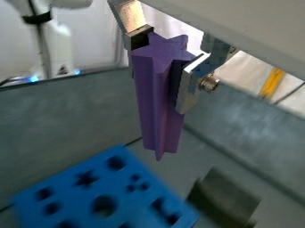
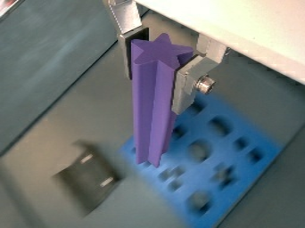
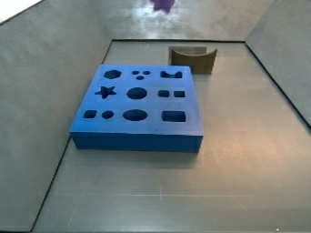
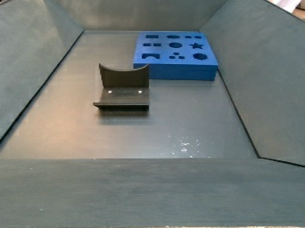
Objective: Pick up the star object. Move up. Place the star object on the fixture. Regrasp the star object. Move to above the board. Insert the star object.
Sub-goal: Move to above the board, then insert the star object.
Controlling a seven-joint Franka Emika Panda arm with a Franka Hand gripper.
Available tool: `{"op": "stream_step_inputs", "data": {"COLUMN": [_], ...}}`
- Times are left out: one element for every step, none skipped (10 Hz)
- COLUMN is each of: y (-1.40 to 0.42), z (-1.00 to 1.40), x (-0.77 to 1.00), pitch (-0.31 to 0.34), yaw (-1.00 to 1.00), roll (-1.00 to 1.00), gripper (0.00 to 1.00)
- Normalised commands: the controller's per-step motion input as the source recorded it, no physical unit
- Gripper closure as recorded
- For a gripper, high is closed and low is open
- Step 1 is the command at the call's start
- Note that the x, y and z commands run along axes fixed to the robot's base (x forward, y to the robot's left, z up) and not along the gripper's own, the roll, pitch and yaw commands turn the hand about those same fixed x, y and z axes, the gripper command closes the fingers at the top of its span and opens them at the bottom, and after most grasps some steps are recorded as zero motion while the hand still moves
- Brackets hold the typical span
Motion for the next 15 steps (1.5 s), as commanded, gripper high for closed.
{"op": "stream_step_inputs", "data": {"y": [-0.43, -0.28, -0.11, -0.07, -0.04, -0.01, 0.0, 0.03, 0.08, 0.15, 0.44, 0.63, 0.63, 0.56, 0.59], "z": [-0.02, -0.02, -0.01, -0.01, -0.01, 0.0, 0.0, 0.0, 0.0, -0.25, -0.53, -0.53, -0.43, -0.34, -0.38], "x": [-0.32, -0.23, -0.13, -0.09, -0.06, -0.04, 0.0, 0.0, -0.05, -0.42, -0.84, -0.81, -0.75, -0.76, -0.77], "pitch": [-0.224, -0.221, -0.179, -0.134, -0.092, -0.045, 0.0, 0.0, 0.0, -0.124, -0.21, -0.131, -0.043, -0.004, 0.0], "yaw": [-0.05, -0.06, -0.06, -0.05, -0.03, -0.02, 0.0, 0.0, 0.0, -0.24, -0.17, 0.0, 0.18, 0.2, 0.01], "roll": [-1.0, -1.0, -0.85, -0.62, -0.42, -0.24, -0.01, -0.09, 0.0, 0.01, -0.17, -0.31, -0.36, -0.39, -0.4], "gripper": [1.0, 1.0, 1.0, 1.0, 1.0, 1.0, 1.0, 1.0, 1.0, 1.0, 1.0, 1.0, 1.0, 1.0, 1.0]}}
